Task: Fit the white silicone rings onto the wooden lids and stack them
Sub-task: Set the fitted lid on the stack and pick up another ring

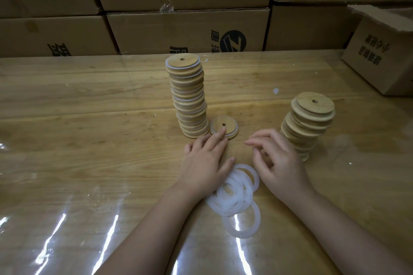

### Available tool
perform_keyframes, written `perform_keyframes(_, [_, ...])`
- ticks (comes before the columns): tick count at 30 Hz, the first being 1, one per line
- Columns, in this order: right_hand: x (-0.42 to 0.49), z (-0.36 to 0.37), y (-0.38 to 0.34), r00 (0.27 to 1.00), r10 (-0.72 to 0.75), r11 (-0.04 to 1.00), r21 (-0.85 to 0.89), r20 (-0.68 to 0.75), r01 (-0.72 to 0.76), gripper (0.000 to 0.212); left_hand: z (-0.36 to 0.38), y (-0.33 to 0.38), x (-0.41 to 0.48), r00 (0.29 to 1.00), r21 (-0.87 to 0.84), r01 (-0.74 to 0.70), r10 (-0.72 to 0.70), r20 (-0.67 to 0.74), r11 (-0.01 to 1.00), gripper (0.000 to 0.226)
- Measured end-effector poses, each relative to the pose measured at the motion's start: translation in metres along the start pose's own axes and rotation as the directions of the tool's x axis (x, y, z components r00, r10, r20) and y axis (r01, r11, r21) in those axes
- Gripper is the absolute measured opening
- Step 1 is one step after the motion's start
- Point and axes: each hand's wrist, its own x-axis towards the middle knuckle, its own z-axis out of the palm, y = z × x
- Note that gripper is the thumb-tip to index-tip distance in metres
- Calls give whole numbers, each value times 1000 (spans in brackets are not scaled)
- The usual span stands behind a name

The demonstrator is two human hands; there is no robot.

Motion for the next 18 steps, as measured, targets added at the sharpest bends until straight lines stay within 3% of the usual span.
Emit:
perform_keyframes(3, [2, -7, 0, 977, -134, 972, -214, -164, 97, 20, -1, 1, 0, 1000, -17, -2, 1, -7, 1000, 55])
perform_keyframes(8, [2, -15, 1, 926, -225, 895, -439, -302, 74, 27, -2, 2, -1, 1000, -32, 5, -5, -10, 999, 56])
perform_keyframes(18, [7, -23, 20, 947, 39, 845, -496, -317, -201, 56, -8, 4, -3, 983, -198, 36, -70, -167, 980, 27])
